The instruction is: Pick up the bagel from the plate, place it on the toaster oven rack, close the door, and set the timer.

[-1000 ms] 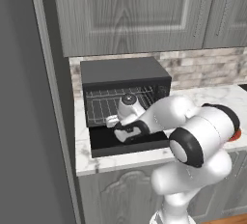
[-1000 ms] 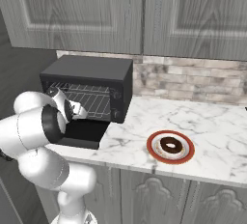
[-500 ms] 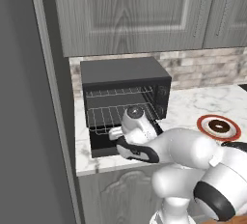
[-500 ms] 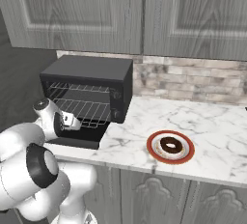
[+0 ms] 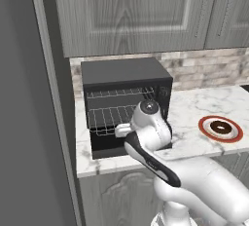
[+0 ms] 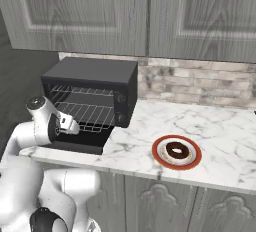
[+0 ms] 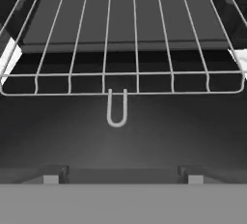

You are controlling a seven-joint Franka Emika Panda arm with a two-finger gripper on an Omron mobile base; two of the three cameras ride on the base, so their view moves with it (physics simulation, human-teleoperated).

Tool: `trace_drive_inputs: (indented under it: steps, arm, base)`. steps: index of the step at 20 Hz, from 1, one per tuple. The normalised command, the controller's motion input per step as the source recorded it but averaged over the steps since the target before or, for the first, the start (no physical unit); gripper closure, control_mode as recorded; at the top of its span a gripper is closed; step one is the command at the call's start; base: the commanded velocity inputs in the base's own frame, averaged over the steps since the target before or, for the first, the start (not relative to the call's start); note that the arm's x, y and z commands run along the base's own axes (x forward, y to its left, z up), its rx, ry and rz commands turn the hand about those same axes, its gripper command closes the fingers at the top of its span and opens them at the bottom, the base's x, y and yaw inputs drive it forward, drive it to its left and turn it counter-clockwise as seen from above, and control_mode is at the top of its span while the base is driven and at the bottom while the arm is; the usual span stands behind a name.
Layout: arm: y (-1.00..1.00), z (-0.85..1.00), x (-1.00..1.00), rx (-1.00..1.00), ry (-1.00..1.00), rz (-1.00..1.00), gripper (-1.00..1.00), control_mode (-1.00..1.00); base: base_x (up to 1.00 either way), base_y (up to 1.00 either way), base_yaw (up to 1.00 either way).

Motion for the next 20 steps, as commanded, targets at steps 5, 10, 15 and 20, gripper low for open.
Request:
trace_drive_inputs:
  steps: [5,10,15,20]
  arm:
    - [-0.32,1.0,-0.54,0.11,0.03,-0.05,-1.0,-1.0]
    - [-0.74,0.81,-0.12,0.03,0.11,-0.07,-1.0,-1.0]
    - [-0.94,0.52,0.0,0.0,0.18,-0.08,-1.0,-1.0]
    - [-0.9,0.18,0.0,-0.03,0.25,-0.07,-1.0,-1.0]
  base:
    - [0.0,0.0,0.0]
    - [0.0,0.0,0.0]
    - [0.0,0.0,0.0]
    - [0.0,0.0,0.0]
